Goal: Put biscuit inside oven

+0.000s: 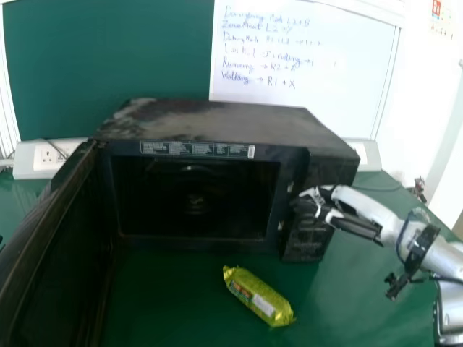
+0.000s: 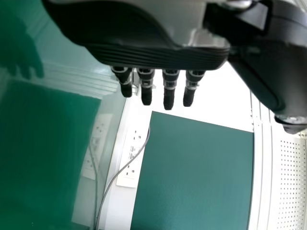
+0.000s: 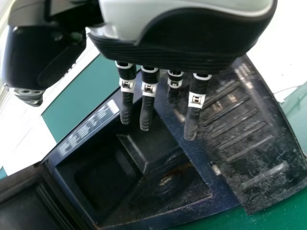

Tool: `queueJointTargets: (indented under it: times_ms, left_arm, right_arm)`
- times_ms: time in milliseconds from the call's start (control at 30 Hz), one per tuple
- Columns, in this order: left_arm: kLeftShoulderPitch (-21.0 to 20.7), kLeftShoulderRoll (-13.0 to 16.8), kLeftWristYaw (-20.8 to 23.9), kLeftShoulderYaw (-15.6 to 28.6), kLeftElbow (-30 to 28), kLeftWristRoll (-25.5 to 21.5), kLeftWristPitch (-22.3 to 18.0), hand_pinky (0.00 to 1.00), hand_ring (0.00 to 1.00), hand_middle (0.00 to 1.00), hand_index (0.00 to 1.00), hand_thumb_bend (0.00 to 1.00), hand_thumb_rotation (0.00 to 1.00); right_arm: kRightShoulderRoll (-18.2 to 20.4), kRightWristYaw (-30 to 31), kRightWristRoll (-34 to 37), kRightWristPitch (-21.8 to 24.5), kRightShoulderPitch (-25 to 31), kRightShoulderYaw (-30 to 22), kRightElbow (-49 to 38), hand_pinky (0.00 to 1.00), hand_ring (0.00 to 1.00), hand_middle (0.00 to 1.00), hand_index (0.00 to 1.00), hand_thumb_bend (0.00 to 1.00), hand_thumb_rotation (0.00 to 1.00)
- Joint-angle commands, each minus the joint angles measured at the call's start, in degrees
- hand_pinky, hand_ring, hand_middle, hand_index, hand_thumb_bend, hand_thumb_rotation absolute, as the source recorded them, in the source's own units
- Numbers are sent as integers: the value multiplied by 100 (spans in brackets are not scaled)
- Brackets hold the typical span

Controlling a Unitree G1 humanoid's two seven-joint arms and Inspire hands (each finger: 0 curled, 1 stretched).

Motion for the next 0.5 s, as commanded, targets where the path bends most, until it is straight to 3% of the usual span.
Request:
queueJointTargets:
  times_ms: [0,100,300,467]
  left_arm:
    - [-49,64,-18,57,6,-27,10,83,88,88,95,93,77]
    - [-58,76,-67,63,55,-34,-35,84,89,89,95,93,77]
    - [-63,83,-68,76,93,-11,-60,83,88,89,95,93,77]
    - [-55,67,-38,74,54,-2,-47,83,88,89,95,93,78]
  right_arm:
    - [-110,-46,-88,253,79,89,-299,62,72,78,79,90,28]
    - [-169,-63,-183,567,112,130,-630,64,74,79,79,92,25]
    - [-229,-38,-312,566,201,164,-874,67,75,79,78,93,25]
    - [-354,37,-397,537,184,255,-1036,68,75,77,78,96,19]
